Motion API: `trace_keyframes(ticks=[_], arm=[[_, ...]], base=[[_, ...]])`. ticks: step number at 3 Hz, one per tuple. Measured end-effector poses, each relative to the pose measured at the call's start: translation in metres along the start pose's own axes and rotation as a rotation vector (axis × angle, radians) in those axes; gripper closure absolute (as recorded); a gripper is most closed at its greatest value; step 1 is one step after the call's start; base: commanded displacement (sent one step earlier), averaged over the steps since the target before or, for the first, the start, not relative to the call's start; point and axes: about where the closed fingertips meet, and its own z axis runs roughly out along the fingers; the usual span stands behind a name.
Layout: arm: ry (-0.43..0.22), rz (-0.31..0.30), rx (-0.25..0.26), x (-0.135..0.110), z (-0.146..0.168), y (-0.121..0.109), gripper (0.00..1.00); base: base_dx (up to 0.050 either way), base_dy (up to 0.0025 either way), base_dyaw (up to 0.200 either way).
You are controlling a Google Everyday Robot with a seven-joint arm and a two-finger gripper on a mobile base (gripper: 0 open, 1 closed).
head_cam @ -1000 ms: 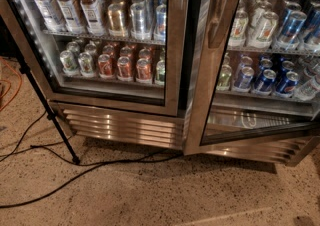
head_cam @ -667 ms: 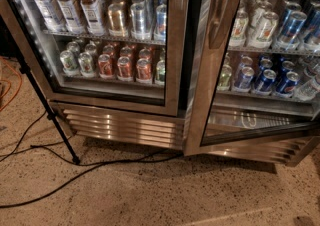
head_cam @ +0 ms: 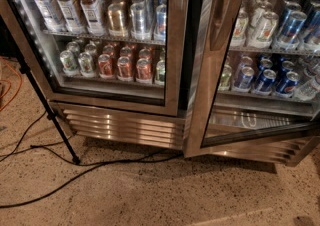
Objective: Open right fridge door
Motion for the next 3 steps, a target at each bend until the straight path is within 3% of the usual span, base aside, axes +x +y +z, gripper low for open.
trace_keyframes(ticks=[2, 3], arm=[[0.0, 0.0, 0.0, 0.0, 0.0, 0.0, 0.47], [0.0, 0.0, 0.0, 0.0, 0.0, 0.0, 0.66]], base=[[0.0, 0.0, 0.0], [0.0, 0.0, 0.0]])
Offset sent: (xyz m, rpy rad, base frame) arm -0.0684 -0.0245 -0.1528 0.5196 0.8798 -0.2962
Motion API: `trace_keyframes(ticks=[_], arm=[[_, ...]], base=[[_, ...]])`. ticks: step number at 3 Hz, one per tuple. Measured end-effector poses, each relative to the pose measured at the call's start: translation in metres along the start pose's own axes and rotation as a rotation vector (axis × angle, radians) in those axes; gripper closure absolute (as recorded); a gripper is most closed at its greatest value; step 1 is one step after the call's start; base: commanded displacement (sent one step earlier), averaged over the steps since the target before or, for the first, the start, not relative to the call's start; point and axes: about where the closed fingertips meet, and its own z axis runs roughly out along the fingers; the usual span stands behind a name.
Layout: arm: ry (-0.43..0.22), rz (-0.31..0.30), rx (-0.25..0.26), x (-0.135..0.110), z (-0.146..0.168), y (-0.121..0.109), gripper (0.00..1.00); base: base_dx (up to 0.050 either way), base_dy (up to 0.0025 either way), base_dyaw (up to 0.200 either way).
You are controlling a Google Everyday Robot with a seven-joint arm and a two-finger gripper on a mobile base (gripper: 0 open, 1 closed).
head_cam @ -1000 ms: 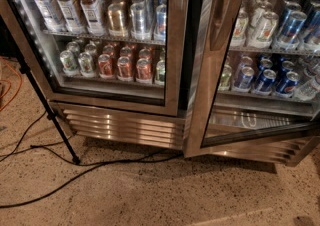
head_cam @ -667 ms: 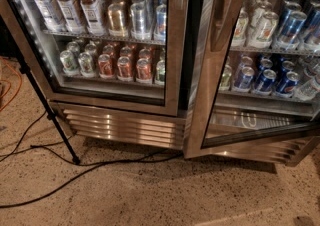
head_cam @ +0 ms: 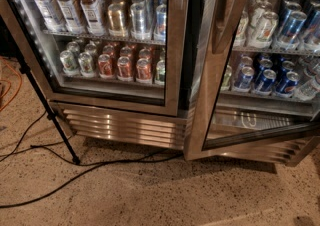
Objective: Open right fridge door
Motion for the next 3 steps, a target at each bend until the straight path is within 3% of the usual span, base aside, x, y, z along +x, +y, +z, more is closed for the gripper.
trace_keyframes(ticks=[1, 3], arm=[[0.0, 0.0, 0.0, 0.0, 0.0, 0.0, 0.78], [0.0, 0.0, 0.0, 0.0, 0.0, 0.0, 0.83]], base=[[0.0, 0.0, 0.0], [0.0, 0.0, 0.0]])
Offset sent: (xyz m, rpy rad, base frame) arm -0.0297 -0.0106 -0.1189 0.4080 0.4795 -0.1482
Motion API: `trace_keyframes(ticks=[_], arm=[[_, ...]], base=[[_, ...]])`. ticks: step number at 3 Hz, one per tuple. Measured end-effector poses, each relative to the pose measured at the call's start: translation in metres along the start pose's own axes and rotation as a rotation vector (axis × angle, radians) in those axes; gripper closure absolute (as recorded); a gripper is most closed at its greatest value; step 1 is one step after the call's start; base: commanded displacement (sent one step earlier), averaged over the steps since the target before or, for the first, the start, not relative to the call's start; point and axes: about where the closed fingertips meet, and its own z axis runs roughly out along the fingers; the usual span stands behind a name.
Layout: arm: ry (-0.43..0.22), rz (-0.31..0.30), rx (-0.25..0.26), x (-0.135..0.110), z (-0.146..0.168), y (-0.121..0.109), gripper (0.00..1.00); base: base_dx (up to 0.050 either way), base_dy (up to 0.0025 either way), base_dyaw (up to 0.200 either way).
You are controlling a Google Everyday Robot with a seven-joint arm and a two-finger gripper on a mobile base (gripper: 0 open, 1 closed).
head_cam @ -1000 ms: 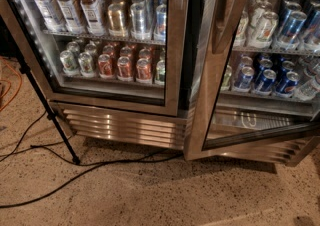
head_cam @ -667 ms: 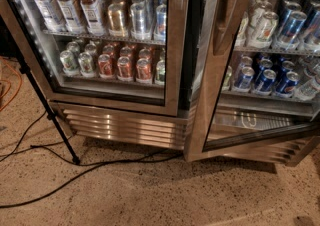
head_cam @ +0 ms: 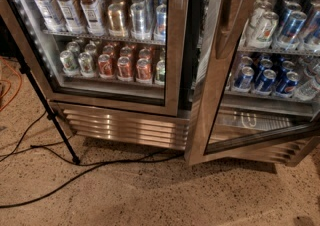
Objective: Open right fridge door
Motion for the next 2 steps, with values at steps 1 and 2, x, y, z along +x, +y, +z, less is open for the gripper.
trace_keyframes(ticks=[1, 2], arm=[[0.0, 0.0, 0.0, 0.0, 0.0, 0.0, 0.99], [0.001, 0.0, 0.0, 0.0001, 0.0001, -0.0001, 1.0]], base=[[0.0, 0.0, 0.0], [0.0, 0.0, 0.0]])
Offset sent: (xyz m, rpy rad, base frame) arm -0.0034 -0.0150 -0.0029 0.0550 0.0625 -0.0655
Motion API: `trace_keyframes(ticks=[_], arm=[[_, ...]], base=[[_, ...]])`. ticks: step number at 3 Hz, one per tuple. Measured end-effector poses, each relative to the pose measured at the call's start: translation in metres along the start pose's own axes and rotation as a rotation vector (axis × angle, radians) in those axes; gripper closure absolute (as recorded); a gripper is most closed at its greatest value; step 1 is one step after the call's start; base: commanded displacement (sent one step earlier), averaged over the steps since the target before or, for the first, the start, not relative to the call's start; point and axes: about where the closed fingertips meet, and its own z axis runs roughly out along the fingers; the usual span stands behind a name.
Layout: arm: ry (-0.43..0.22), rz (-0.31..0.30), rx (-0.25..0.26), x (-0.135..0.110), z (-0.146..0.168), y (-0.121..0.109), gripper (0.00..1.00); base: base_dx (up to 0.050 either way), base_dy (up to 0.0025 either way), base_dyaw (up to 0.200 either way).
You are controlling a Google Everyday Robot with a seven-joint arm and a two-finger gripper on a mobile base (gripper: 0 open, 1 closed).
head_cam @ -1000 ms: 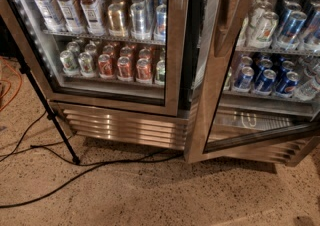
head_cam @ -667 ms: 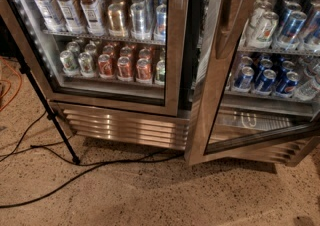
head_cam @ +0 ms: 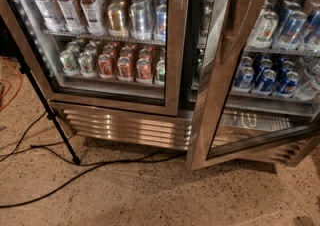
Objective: Open right fridge door
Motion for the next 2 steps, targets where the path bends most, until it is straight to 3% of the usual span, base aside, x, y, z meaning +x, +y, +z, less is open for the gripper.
trace_keyframes(ticks=[1, 2], arm=[[0.163, -0.109, 0.094, 0.037, 0.02, -0.013, 1.0], [0.448, -0.278, 0.243, 0.123, 0.077, -0.032, 1.0]], base=[[0.0, 0.0, 0.0], [0.0, 0.0, 0.0]])
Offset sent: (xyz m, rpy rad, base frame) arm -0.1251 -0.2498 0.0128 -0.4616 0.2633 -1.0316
